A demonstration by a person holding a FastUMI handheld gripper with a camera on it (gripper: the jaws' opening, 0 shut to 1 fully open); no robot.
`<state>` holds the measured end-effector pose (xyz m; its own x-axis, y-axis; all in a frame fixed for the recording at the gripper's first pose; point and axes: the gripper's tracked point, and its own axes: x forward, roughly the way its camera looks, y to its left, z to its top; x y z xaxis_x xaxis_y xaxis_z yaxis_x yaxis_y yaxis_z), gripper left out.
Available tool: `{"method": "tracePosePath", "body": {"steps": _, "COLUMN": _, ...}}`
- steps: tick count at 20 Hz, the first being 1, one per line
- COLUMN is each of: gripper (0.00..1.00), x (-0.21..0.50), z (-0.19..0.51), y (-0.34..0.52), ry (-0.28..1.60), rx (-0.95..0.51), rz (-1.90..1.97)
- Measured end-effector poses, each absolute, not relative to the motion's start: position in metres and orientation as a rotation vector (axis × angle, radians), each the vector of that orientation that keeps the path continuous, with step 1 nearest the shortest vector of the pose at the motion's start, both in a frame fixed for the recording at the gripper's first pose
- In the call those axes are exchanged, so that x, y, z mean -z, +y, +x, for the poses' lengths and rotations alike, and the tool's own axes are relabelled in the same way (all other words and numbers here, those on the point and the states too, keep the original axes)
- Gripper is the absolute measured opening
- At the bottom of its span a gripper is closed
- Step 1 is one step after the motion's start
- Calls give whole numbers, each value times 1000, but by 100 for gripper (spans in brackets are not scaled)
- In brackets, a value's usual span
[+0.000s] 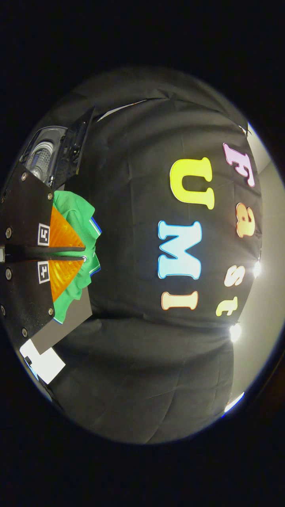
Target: Put the clothes into the washing machine and then close the washing machine lid.
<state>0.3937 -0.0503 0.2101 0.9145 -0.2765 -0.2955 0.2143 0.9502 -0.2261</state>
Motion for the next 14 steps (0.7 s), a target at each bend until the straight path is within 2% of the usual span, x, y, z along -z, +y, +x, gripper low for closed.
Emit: {"method": "tracePosePath", "body": {"steps": 14, "gripper": 0, "x": -189, "z": 372, "y": 128, "ry": 320, "rx": 136, "rz": -164}}
